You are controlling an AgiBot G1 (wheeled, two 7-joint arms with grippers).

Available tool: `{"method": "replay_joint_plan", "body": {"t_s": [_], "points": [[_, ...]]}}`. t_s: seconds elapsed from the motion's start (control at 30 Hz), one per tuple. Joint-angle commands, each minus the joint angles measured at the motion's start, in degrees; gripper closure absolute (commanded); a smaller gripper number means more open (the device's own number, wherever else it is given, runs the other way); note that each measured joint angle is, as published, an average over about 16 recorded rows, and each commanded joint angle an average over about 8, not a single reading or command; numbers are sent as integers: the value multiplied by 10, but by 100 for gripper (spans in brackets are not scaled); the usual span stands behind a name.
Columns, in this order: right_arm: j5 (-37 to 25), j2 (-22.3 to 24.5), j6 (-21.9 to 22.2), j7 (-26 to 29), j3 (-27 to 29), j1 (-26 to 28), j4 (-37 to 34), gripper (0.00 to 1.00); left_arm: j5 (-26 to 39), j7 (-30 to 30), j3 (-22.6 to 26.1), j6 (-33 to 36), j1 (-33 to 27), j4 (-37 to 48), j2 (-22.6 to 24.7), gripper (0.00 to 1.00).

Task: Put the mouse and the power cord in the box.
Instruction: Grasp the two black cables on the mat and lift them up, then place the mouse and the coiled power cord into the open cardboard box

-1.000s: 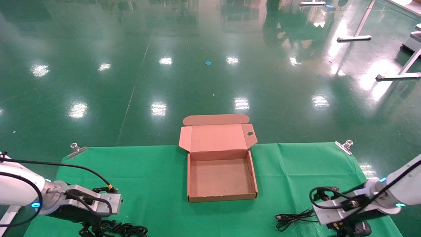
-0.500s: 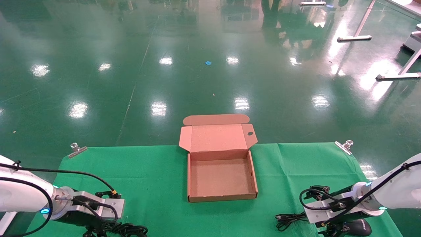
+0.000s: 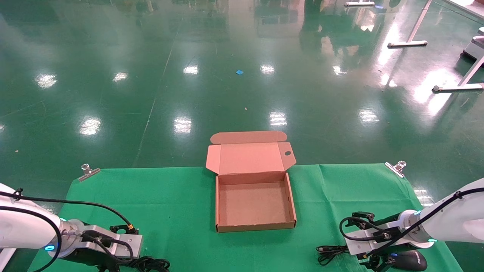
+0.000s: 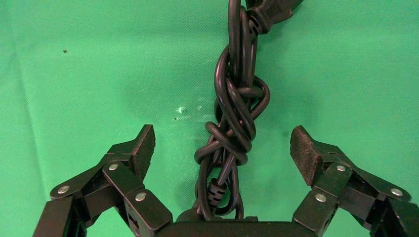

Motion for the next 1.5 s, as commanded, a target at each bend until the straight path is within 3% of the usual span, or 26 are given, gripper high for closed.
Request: {"method": "replay_joint_plan", "body": {"t_s": [0.03, 1.3, 1.5], "points": [[1, -2, 3, -1, 1, 0, -4, 100, 0, 3, 0, 0, 0, 2, 1, 100], [0, 2, -2, 0, 0, 0, 3, 100, -3, -2, -2, 4, -1, -1, -4, 100], [15, 25, -10, 13, 10, 10, -8, 100, -23, -14, -16, 27, -12, 9, -23, 100]]}}
